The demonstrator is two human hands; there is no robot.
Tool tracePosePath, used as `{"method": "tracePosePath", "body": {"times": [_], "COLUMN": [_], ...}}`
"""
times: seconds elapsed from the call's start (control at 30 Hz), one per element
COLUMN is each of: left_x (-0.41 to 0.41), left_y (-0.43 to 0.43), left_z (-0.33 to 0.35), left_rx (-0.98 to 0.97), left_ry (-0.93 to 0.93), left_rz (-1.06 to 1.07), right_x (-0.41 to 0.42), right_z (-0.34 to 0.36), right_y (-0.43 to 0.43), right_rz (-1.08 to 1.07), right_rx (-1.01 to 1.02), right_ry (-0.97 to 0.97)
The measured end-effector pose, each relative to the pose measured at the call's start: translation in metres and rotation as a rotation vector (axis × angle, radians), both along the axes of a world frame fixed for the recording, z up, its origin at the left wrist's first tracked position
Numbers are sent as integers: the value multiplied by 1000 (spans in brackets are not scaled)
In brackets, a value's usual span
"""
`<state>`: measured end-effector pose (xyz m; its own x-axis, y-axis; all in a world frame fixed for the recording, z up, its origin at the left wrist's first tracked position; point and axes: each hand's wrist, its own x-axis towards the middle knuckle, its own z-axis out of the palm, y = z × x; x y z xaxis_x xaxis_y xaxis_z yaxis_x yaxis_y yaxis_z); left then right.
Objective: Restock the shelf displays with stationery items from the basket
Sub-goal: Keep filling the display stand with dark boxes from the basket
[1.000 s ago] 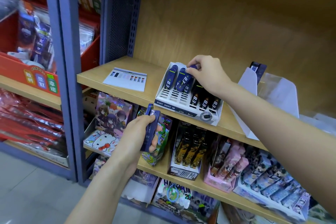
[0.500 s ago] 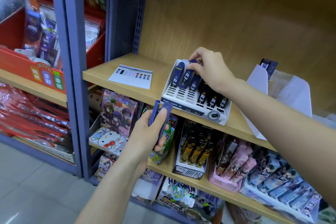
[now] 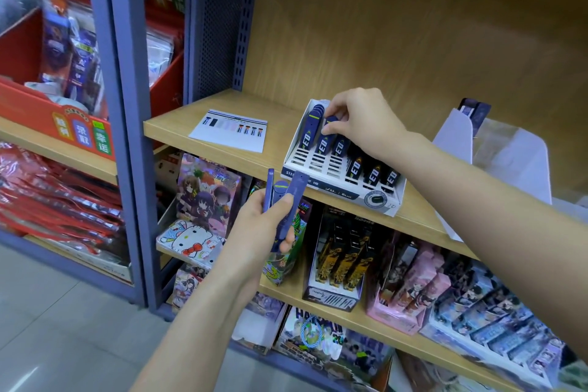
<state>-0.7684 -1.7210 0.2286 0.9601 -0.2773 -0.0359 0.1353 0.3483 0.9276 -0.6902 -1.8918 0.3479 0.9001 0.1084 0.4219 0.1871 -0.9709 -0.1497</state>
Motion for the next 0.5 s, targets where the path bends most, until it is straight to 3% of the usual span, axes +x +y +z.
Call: {"method": "tracePosePath", "body": {"times": [0.23,0.33,0.4,0.5], "left_x": [-3,-4,-4,-4], "left_y": [2,4,4,4], "left_z": [2,3,3,4], "left_rx": [-27,-19,-10,3], "left_ry": [-86,-118,-139,-171], "left_rz": [20,51,76,103], "right_x": [-6,-25,-43,-71], "right_z": [-3,-10,-17,-26], "right_y": [7,13,20,33], "right_rz": [-77,-32,47,126], "right_rx": [-166,-98,25,148], "right_ry": [-104,-173,-109,150]}}
